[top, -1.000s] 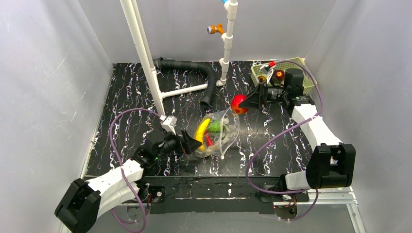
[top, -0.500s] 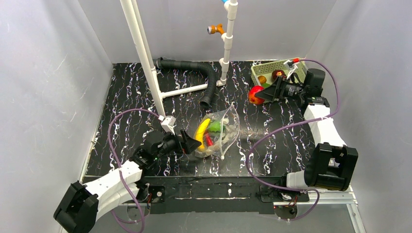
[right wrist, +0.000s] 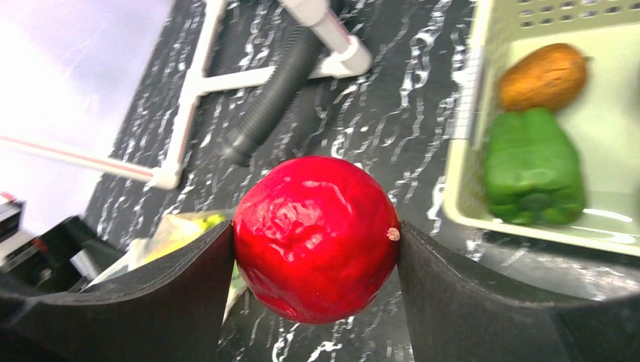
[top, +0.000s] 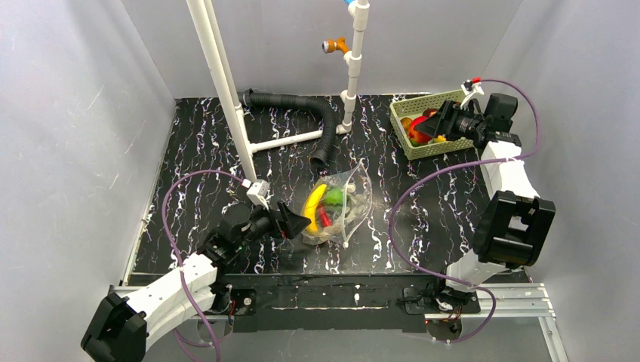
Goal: Open the zip-top bag and remove the fake food
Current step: Place the fake fruit in the bin.
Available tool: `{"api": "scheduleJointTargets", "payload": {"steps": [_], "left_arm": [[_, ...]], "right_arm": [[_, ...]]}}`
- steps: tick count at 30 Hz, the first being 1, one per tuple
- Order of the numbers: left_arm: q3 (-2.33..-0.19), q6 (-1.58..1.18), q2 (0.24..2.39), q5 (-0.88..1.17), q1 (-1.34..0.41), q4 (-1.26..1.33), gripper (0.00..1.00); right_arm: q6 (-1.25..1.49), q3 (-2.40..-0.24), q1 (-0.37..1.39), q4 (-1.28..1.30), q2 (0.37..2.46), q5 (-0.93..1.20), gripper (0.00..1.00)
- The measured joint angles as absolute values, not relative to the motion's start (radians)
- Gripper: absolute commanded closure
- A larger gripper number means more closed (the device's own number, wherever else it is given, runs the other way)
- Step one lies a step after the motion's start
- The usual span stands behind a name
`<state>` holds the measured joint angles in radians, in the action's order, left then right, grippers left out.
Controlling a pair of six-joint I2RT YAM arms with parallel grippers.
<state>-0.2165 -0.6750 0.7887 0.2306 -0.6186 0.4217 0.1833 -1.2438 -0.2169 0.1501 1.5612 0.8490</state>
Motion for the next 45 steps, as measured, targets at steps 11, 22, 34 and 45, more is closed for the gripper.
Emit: {"api": "scheduleJointTargets", "payload": {"steps": [11,22,34,45], "left_arm": [[-0.216,-0.673,0.774,0.215,-0.619,0.410,0.02],[-0.216,-0.673,0.773,0.205,-0.618,0.402,0.02],[-0.216,-0.673,0.783,0.205,-0.618,0.403,0.02],[-0.216,-0.673,0.795,0.206,-0.618,0.403,0.02]], "right_arm": [[0.114,-1.510,-0.236,0.256,1.803,0.612,0.78],[0.066,-1.774,-0.242,0.413,2.033,0.450,0.66],[0.040,-1.831,-0.242,0.450,2.103,0.405,0.53],[0.025,-1.851,-0.242,0.472,2.138,0.392,0.38]]}}
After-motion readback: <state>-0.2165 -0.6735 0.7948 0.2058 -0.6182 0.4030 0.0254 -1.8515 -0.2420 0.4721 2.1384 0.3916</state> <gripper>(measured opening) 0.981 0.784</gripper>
